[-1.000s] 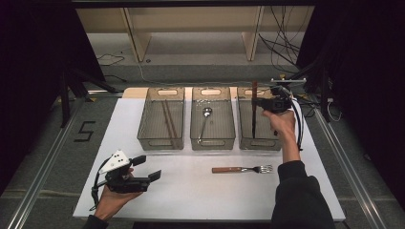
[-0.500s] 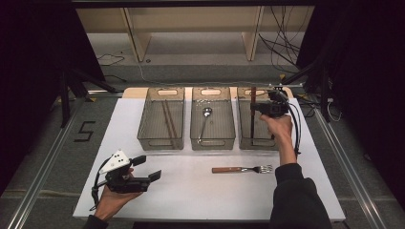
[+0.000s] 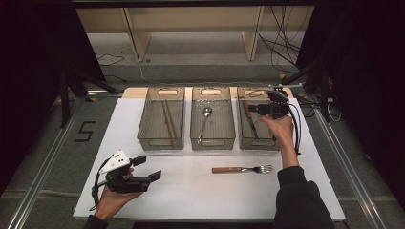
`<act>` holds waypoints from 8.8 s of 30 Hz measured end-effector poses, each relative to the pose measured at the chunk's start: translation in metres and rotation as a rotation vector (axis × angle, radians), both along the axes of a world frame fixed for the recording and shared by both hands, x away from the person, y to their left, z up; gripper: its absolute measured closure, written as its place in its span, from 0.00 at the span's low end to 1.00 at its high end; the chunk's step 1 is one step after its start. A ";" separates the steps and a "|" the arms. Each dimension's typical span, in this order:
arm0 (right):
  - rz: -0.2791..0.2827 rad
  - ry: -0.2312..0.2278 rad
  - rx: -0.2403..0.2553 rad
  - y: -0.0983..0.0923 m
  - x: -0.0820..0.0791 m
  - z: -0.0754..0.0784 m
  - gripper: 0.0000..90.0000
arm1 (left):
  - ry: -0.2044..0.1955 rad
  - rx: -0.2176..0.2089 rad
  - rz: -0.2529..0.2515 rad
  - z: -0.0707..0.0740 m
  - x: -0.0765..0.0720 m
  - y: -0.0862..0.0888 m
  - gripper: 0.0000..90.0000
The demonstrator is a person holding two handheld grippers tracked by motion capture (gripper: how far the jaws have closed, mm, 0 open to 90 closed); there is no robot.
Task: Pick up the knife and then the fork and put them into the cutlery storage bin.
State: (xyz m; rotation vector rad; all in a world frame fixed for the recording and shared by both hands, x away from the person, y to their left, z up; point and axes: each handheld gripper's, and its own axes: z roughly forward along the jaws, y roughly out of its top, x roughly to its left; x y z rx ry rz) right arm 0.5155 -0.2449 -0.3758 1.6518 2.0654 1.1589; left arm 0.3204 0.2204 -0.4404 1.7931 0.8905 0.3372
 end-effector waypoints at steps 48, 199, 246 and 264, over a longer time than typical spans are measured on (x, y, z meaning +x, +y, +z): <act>0.585 -0.039 -0.221 0.064 -0.097 0.000 0.29 | -0.011 -0.009 0.014 0.001 -0.002 0.004 0.17; 0.636 0.108 -0.395 0.072 -0.087 -0.013 0.87 | -0.008 -0.001 0.013 0.000 -0.002 0.004 0.17; 0.086 -0.096 -0.151 -0.004 -0.004 0.037 0.87 | -0.019 -0.012 0.020 0.001 -0.002 0.006 0.17; -0.019 -0.076 -0.156 -0.014 0.006 0.004 0.87 | -0.020 -0.011 0.018 0.001 -0.001 0.005 0.17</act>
